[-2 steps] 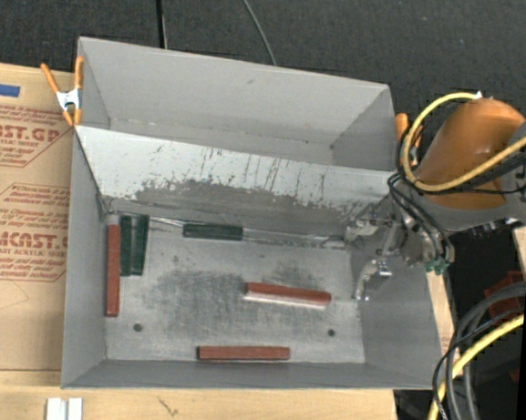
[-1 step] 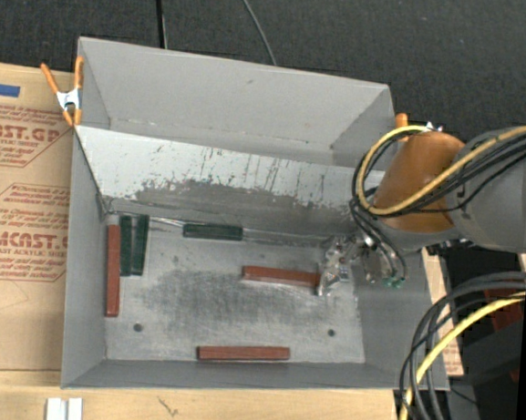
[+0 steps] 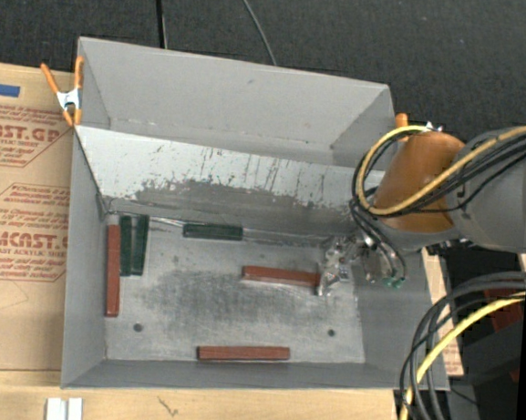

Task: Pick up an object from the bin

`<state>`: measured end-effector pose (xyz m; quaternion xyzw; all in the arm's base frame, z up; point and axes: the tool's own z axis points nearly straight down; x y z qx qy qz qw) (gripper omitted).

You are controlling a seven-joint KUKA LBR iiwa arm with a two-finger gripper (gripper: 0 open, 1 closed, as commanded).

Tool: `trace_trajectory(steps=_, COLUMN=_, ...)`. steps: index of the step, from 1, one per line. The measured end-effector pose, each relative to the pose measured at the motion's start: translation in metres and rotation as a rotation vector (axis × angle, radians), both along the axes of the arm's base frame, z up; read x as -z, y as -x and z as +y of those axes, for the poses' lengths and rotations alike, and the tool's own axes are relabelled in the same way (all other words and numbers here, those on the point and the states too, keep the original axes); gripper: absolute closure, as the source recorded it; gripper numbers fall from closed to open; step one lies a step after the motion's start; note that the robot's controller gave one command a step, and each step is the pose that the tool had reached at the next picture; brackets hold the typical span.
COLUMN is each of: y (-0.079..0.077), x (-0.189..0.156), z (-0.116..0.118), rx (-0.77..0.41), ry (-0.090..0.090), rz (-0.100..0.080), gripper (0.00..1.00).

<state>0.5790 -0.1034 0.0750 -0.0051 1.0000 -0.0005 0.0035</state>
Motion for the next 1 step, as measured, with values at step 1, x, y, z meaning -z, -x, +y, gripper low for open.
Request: trace_trajectory(steps=1, y=-0.0149, x=-0.1382, z=0.0132, rx=-0.079, ry=0.0, rz=0.003, gripper=1.0)
